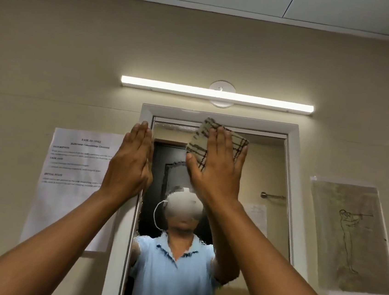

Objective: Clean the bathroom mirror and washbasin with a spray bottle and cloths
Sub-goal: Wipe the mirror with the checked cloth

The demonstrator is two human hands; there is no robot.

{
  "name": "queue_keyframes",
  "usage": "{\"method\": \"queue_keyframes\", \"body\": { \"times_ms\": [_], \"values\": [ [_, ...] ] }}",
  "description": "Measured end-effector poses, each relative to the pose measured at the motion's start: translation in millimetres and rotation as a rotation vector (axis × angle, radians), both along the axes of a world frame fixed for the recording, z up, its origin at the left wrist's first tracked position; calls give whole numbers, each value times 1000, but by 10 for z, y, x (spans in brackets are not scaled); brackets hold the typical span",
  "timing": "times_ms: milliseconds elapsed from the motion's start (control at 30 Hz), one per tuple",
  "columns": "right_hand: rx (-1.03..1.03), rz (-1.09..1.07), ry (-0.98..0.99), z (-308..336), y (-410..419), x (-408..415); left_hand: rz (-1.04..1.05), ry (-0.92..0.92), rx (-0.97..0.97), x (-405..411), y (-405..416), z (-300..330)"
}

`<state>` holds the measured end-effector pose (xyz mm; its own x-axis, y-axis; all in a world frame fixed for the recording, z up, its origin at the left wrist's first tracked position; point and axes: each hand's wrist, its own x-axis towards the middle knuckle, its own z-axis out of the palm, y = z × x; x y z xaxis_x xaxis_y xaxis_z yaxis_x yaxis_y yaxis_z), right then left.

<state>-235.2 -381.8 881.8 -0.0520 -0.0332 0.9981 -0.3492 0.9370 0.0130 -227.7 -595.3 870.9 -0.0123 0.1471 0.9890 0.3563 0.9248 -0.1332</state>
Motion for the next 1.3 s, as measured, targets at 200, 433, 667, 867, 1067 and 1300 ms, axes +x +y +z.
{"method": "queue_keyframes", "body": {
  "times_ms": [200,433,667,867,1067,1300],
  "values": [
    [190,19,32,72,-447,17,-9,6,12,12,14,-19],
    [300,-9,34,168,-724,21,-78,-1,69,-10,-11,-68],
    [419,15,69,127,-612,27,-71,-9,64,11,-11,-84],
    [502,-65,79,93,-95,-3,11,-7,24,49,11,-84],
    [375,-182,40,145,562,13,10,-23,12,61,0,-92],
    [191,-117,2,57,1158,-55,20,-36,28,51,-11,-100]
  ]
}}
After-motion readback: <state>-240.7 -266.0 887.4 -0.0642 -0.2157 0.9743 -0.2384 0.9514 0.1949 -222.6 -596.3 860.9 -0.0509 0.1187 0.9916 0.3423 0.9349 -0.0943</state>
